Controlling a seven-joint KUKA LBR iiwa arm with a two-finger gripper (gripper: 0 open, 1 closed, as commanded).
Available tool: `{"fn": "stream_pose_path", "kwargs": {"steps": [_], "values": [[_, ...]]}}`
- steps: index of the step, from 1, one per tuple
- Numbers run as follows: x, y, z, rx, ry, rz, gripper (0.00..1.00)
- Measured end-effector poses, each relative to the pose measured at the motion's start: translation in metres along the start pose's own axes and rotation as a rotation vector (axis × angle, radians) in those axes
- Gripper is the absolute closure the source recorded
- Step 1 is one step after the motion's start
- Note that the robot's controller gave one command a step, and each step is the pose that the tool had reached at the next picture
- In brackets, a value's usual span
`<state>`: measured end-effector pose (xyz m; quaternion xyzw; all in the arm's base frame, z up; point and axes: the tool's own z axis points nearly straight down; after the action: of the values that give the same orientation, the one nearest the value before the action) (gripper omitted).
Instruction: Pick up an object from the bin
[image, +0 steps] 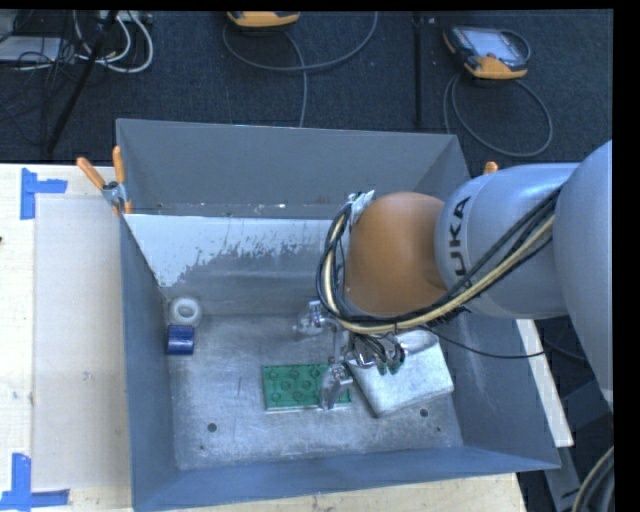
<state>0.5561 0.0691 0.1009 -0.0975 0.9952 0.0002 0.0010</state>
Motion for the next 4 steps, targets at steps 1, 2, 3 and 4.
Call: {"fn": "stream_pose_path", "kwargs": {"steps": [1,2,3,4], "values": [[-0.008,-0.009,-0.005,0.000,0.002,0.093,0.00],[-0.011,-0.007,0.027,-0.002,0.004,0.141,0.00],[-0.012,-0.007,0.024,-0.001,0.006,0.142,0.00],[-0.012,-0.007,0.022,-0.002,0.010,0.143,1.00]]}}
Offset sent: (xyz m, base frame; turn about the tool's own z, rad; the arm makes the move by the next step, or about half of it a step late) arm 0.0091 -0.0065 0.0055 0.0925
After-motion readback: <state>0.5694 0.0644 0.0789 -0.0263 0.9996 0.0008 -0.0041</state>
